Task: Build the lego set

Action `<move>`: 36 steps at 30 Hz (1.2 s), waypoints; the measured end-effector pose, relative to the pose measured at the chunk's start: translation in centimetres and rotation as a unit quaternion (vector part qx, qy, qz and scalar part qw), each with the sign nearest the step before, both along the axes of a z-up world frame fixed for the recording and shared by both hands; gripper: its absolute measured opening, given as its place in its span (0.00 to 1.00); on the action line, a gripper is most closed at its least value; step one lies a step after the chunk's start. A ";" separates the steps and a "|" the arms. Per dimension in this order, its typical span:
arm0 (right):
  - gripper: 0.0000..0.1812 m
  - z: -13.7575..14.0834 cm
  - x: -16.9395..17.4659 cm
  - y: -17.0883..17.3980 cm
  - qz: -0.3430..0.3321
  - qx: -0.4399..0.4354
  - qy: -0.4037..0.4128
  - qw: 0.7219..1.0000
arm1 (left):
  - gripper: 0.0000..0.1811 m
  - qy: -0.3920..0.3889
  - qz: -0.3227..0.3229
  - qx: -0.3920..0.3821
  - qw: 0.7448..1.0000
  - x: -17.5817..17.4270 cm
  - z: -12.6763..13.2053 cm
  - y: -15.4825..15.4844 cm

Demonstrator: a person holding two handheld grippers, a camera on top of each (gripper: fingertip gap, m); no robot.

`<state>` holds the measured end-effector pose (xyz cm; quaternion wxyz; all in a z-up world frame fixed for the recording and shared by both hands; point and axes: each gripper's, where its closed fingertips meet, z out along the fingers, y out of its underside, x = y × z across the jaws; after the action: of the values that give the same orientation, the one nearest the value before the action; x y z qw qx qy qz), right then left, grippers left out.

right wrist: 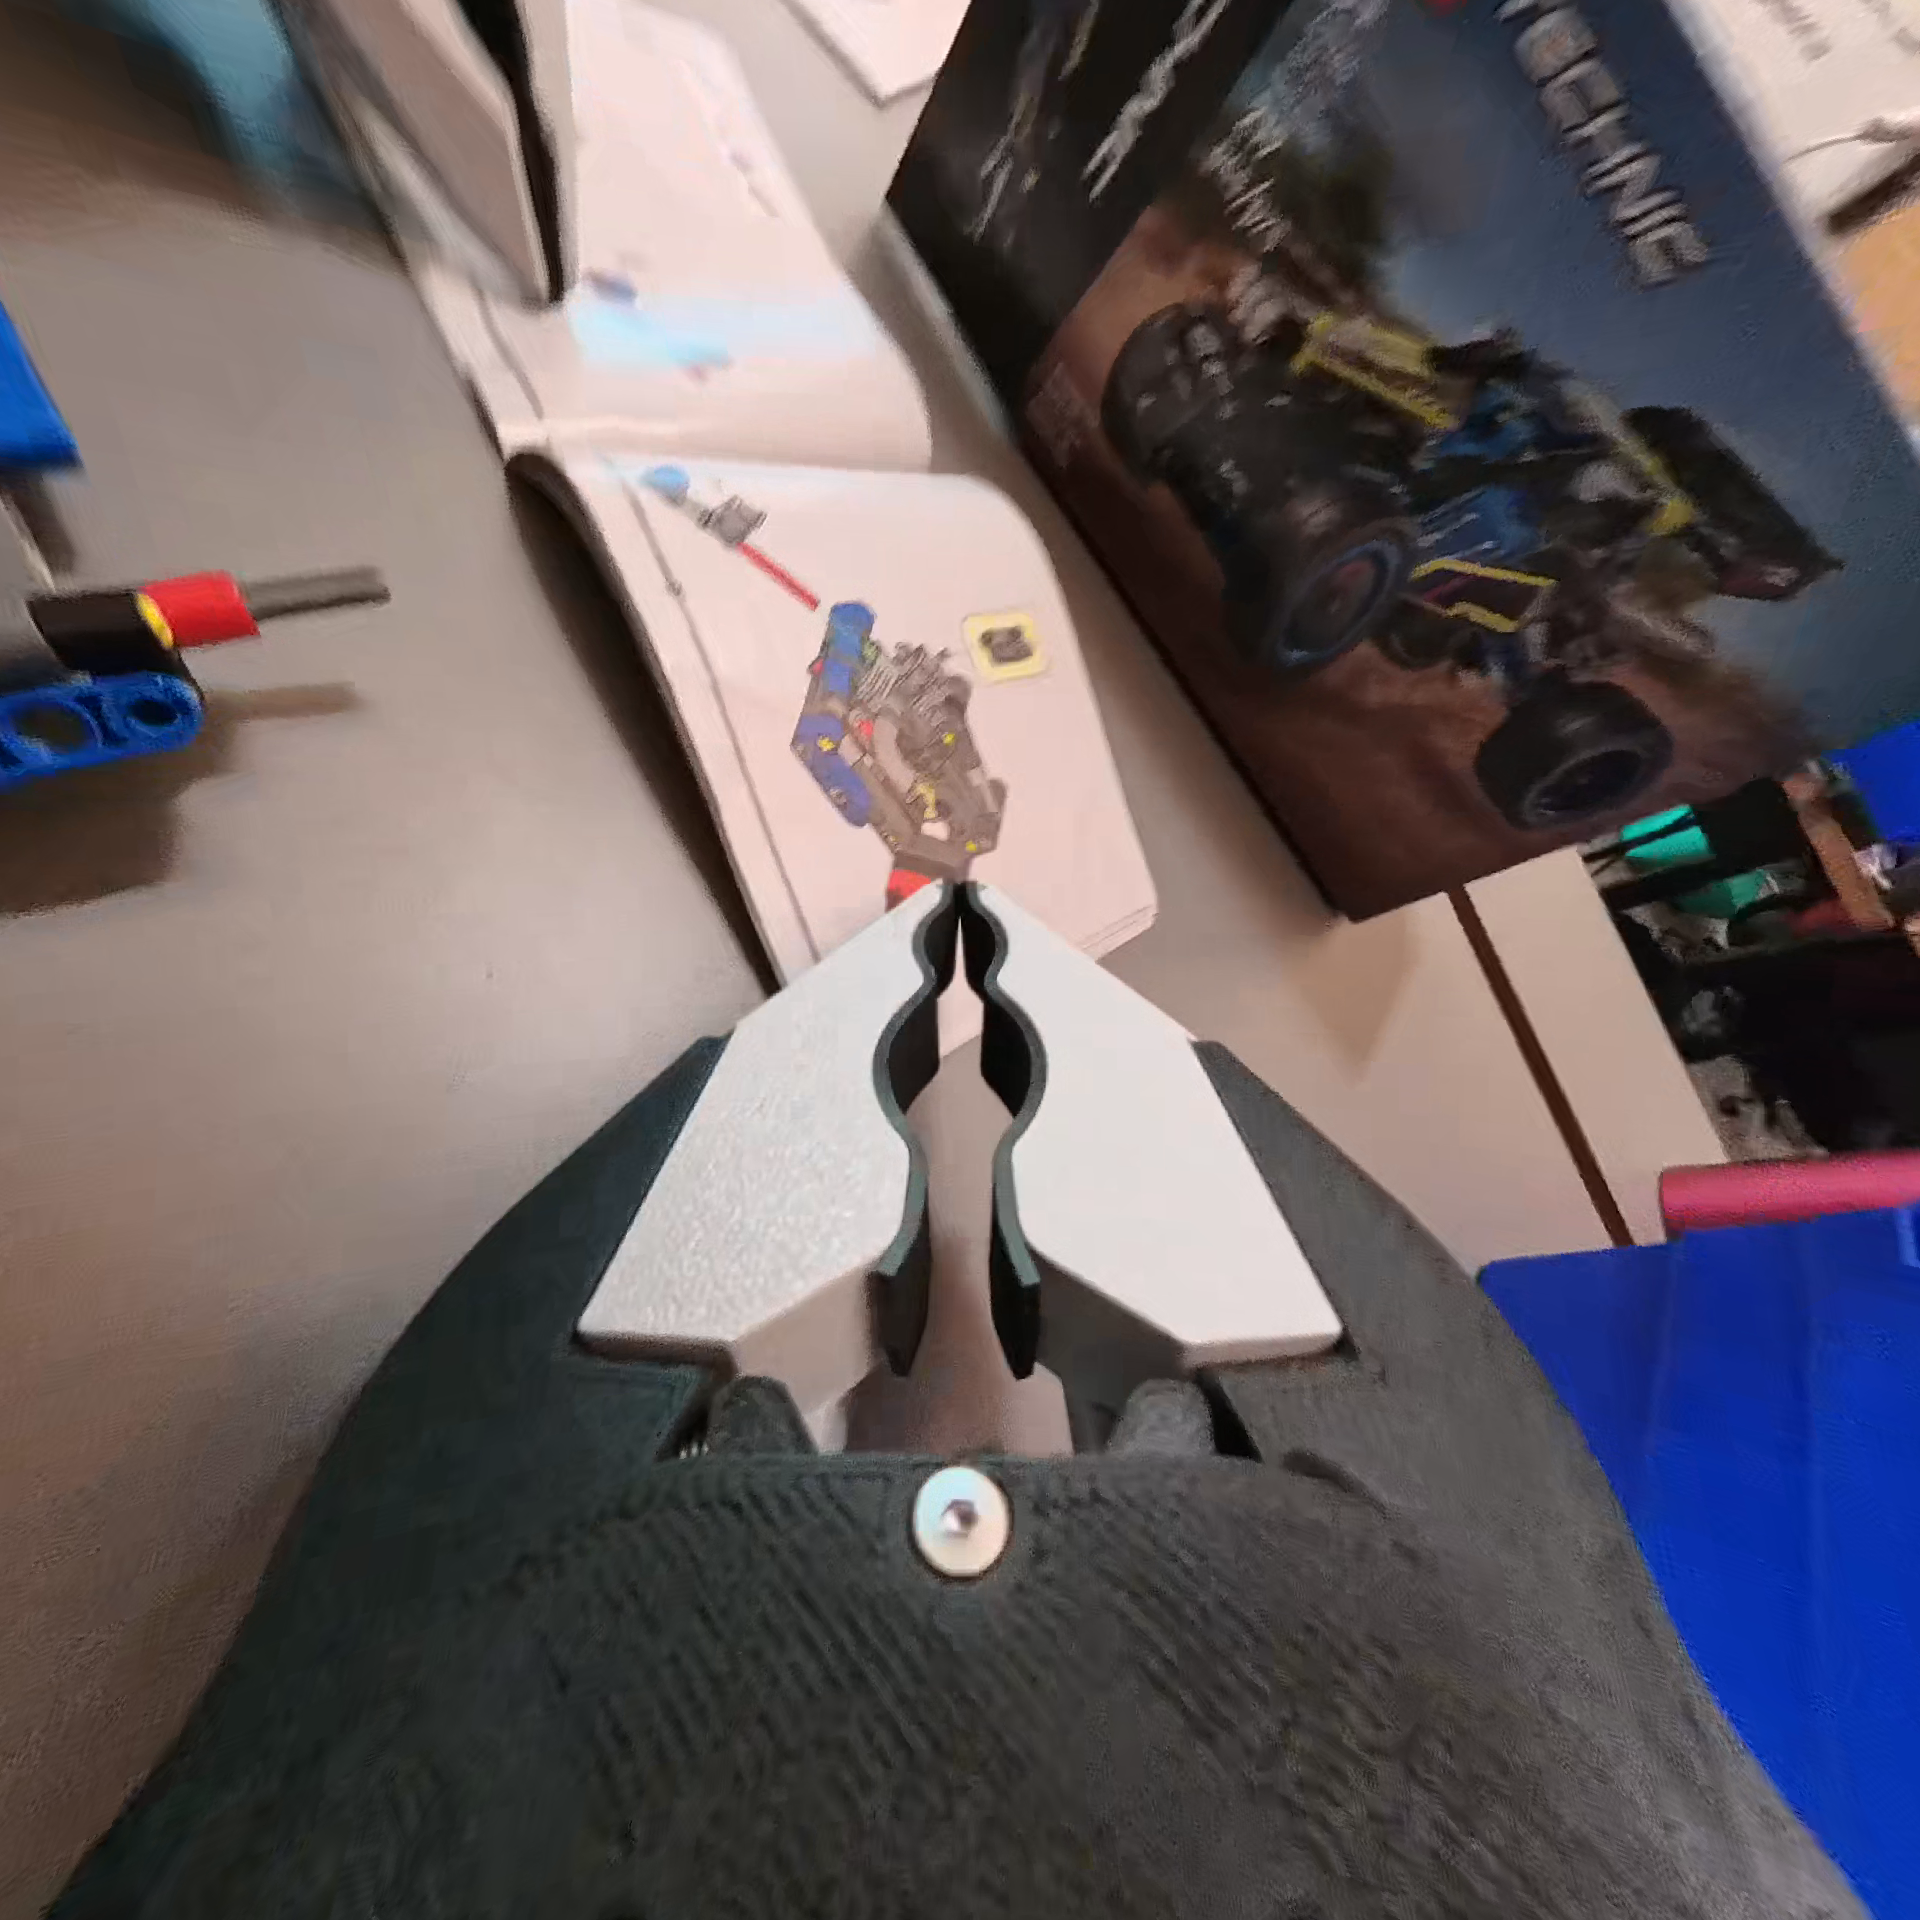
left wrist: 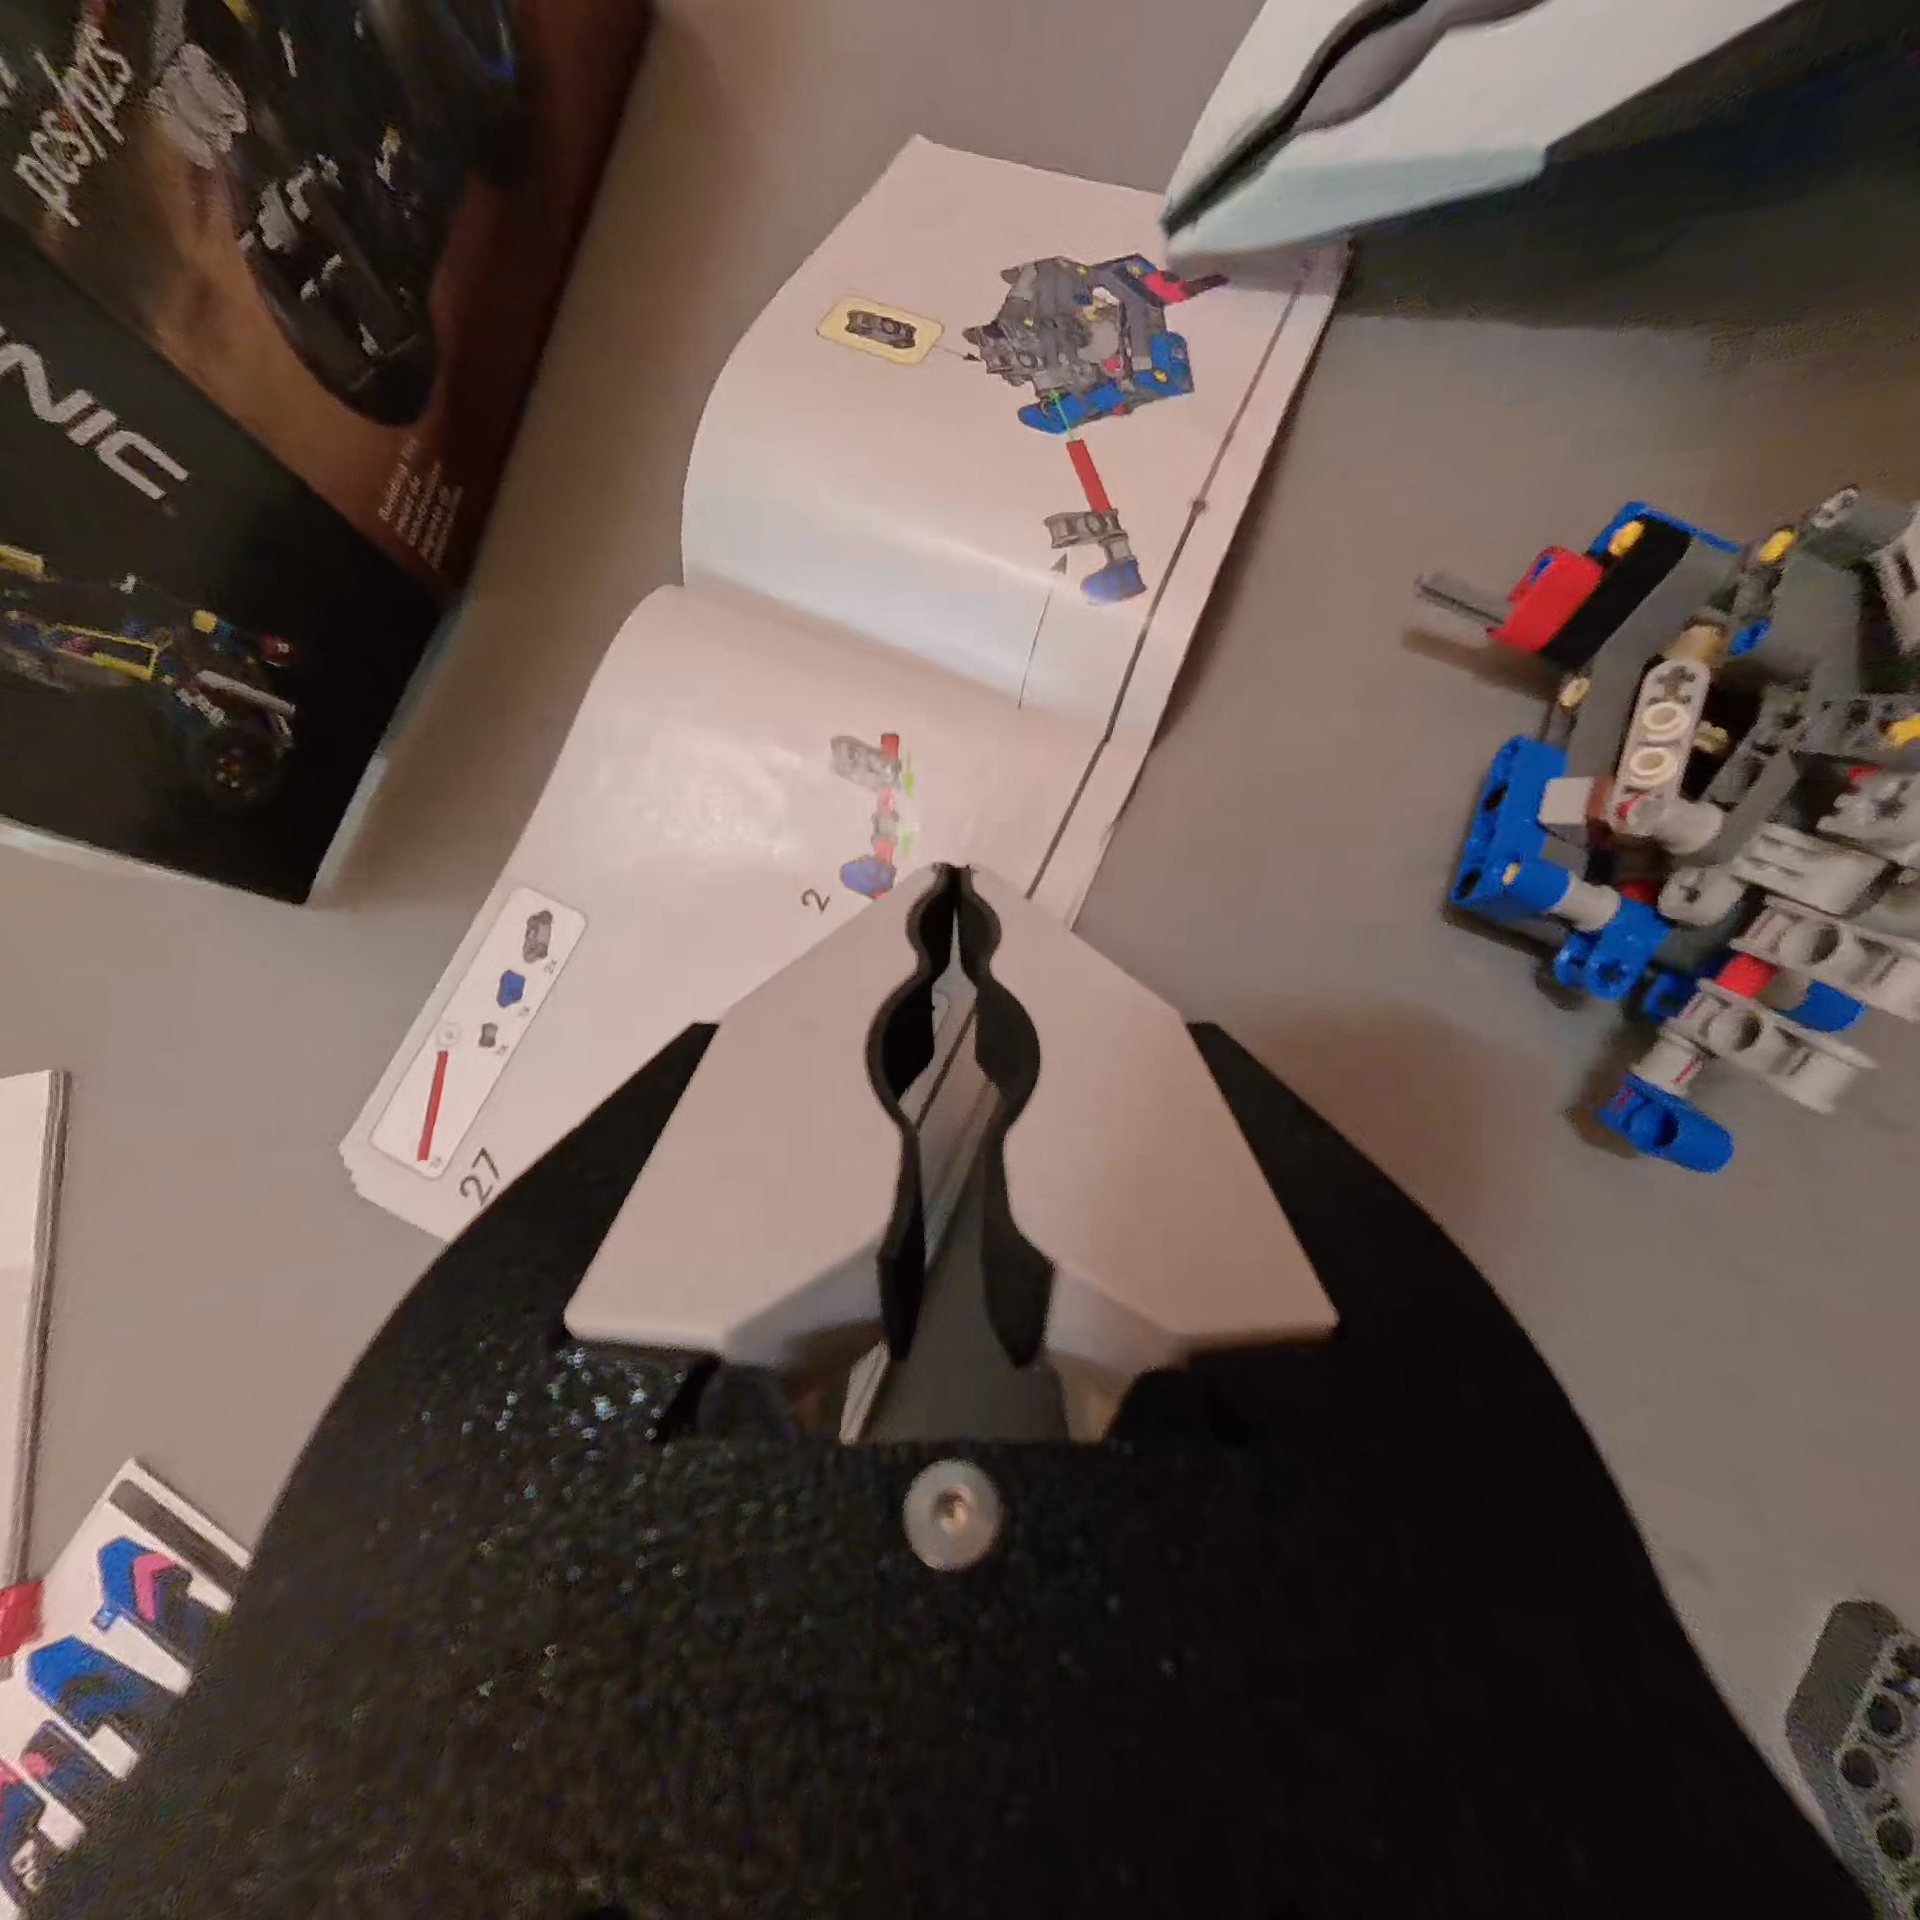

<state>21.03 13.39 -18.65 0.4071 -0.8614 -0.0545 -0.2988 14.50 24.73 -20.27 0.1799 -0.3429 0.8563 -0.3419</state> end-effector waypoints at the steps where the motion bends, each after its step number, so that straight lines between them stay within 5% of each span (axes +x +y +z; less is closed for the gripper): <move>1: 0.00 -0.6 -0.1 0.0 0.008 -0.023 -0.013 1.000 | 0.00 0.003 -0.004 0.001 1.000 -0.2 0.0 0.0; 6: 0.00 -1.2 -2.1 0.3 0.073 -0.073 -0.027 0.994 | 0.00 0.019 -0.028 -0.005 0.999 -1.5 0.0 0.2; 13: 0.00 -1.3 -7.0 -0.3 0.173 -0.064 0.092 0.978 | 0.00 0.022 -0.050 -0.022 0.998 -2.5 0.0 0.5; 36: 0.00 -1.1 -7.1 -0.3 0.179 -0.033 0.124 0.976 | 0.00 0.042 -0.057 -0.070 0.995 -2.5 0.0 0.5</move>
<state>13.93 13.11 -19.72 0.4288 -0.8811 -0.1664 -0.1103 12.03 25.24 -20.24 0.0993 -0.3190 0.8551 -0.3965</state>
